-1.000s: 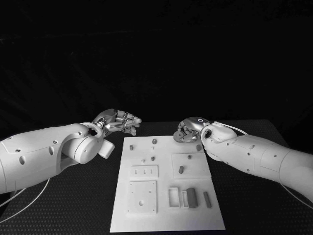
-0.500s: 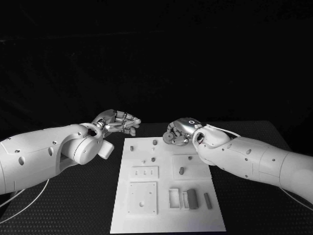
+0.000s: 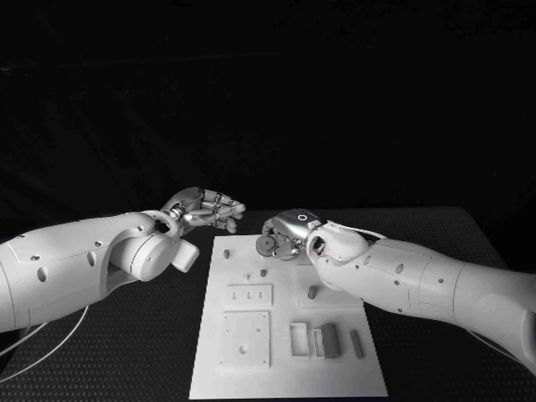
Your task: Assemble the parts on the task board
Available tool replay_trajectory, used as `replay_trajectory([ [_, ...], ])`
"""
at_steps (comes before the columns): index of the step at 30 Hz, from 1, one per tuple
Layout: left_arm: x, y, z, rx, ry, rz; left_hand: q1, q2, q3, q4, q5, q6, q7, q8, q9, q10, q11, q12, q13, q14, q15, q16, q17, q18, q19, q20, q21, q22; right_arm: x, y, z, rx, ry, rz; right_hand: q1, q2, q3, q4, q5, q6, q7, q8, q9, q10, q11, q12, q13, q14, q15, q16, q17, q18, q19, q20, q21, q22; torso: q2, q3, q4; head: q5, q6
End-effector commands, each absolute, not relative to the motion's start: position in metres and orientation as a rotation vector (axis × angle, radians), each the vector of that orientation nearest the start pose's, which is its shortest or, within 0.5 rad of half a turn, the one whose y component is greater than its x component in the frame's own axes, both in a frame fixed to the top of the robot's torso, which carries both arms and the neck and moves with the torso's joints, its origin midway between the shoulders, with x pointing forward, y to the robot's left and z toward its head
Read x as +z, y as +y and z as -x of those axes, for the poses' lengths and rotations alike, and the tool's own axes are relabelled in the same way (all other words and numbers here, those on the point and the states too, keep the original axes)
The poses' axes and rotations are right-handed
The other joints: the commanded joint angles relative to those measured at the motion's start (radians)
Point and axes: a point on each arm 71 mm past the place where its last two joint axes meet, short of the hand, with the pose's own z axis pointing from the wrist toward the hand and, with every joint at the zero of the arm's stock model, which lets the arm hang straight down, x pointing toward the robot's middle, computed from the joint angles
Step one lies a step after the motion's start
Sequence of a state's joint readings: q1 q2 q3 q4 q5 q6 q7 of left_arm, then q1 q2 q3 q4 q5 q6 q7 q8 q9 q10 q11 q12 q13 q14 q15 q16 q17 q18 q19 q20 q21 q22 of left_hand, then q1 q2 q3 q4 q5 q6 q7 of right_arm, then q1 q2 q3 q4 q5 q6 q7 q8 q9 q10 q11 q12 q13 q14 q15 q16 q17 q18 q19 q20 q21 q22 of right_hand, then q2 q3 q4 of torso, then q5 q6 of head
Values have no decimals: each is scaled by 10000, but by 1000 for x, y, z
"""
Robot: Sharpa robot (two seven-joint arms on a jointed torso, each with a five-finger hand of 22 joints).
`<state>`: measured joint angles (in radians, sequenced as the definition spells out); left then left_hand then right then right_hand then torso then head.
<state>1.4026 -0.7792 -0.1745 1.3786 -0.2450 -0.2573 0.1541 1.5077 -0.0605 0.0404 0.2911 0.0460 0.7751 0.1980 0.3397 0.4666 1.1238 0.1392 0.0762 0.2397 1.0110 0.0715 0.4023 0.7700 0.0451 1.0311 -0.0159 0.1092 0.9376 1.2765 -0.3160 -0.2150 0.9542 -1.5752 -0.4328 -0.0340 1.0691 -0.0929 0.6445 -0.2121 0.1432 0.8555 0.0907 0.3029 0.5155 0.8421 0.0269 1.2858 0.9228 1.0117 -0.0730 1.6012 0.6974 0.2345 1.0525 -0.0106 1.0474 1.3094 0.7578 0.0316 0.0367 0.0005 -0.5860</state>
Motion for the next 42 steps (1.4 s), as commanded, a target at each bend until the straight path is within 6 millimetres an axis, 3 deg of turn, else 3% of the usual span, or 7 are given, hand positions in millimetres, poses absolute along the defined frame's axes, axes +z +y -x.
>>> replay_trajectory([
  [1,-142,214,-531,-12779,16503,8129,37,-39,-29,-3,33,62,24,-64,9,47,-6,-40,15,21,64,-65,16,138,45,-55,-49,10,-211,-75,-557,5130,15091,4577,43,-52,-11,60,40,707,460,143,325,69,22,55,-13,71,-25,-33,-14,273,35,-9,20,123,18,-19,50,-3,-30],
  [13,-141,215,-532,-12774,16508,8129,34,-36,-32,-3,33,63,24,-66,11,48,-5,-43,22,24,64,-69,23,138,48,-55,-55,15,-218,-67,-553,4513,14432,5067,93,-111,6,32,41,712,458,127,320,76,21,54,-33,92,-26,-44,-13,273,52,-29,10,121,4,-7,-3,88,-74],
  [42,-140,212,-533,-12822,16530,8069,30,-37,-38,-5,33,62,25,-74,17,45,-5,-50,36,27,64,-82,39,138,55,-56,-71,26,-232,-53,-546,4580,14526,5581,177,-210,27,-16,37,753,451,97,308,144,12,55,-95,174,-36,-88,-20,273,120,-61,-14,110,12,2,-9,156,-198],
])
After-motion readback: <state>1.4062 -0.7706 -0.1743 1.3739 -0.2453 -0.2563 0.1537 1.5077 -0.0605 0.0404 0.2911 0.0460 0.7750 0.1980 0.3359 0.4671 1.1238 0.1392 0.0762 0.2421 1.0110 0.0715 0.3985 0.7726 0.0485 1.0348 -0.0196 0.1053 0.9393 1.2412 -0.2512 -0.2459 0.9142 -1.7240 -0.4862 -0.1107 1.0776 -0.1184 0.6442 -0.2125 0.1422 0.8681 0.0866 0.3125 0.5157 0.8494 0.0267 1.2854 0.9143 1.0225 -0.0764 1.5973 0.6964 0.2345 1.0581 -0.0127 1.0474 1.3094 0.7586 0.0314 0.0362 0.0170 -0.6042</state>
